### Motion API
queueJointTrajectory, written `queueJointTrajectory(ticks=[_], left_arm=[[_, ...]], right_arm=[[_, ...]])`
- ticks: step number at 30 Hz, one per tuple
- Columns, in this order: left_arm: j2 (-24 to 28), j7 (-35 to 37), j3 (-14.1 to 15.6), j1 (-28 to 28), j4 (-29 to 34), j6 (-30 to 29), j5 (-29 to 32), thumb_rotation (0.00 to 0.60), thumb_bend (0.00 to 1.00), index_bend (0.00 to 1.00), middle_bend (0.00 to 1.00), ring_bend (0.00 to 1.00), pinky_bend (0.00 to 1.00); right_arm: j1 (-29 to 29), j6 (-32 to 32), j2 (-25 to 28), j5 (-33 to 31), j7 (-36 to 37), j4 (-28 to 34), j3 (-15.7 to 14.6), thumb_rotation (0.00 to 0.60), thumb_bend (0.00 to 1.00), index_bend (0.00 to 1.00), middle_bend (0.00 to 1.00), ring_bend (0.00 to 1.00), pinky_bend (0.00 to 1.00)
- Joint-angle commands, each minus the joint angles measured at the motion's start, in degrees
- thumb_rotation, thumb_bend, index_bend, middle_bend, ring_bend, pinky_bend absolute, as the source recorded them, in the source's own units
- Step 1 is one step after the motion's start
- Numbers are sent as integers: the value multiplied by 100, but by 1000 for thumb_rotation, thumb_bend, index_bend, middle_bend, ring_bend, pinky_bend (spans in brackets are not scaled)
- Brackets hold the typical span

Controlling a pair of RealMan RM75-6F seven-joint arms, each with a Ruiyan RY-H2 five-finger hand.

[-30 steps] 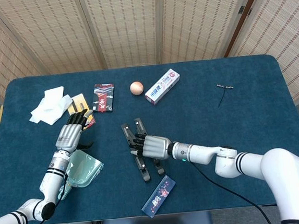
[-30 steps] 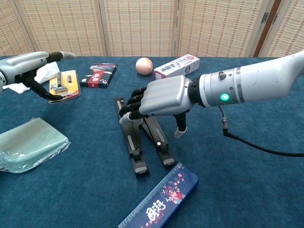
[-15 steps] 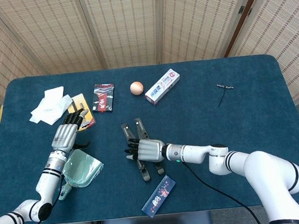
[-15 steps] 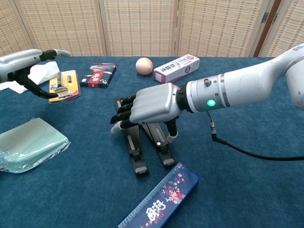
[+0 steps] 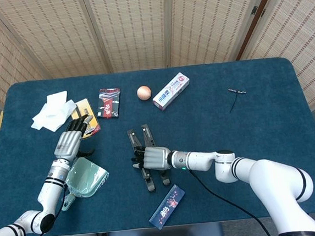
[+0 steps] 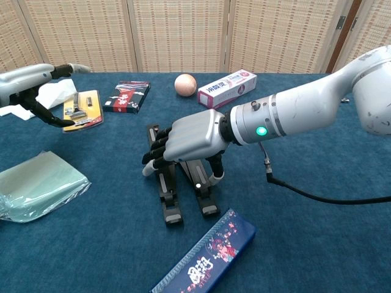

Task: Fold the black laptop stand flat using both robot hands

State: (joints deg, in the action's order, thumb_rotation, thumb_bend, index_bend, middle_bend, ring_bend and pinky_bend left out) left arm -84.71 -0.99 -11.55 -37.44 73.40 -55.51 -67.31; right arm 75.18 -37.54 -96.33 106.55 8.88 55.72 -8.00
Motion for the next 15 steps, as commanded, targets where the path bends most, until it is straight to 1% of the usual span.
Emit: queueJointTrajectory(ticks=[1, 7, 15], left_arm=[[-8, 7, -4, -3, -7, 5, -1, 600, 211, 0, 0, 0, 0], [-19, 27, -2, 6, -28, -14, -27, 600, 210, 0, 0, 0, 0], [-11, 63, -5, 21, -46, -12, -36, 600, 210, 0, 0, 0, 0]], right_arm=[[35, 67, -22, -62, 69, -24, -17, 600, 100, 0, 24, 0, 0], [77, 63, -116, -139, 221, -155, -33, 600, 129, 0, 86, 0, 0], [124, -74, -288, -138, 506, -460, -100, 600, 170, 0, 208, 0, 0]])
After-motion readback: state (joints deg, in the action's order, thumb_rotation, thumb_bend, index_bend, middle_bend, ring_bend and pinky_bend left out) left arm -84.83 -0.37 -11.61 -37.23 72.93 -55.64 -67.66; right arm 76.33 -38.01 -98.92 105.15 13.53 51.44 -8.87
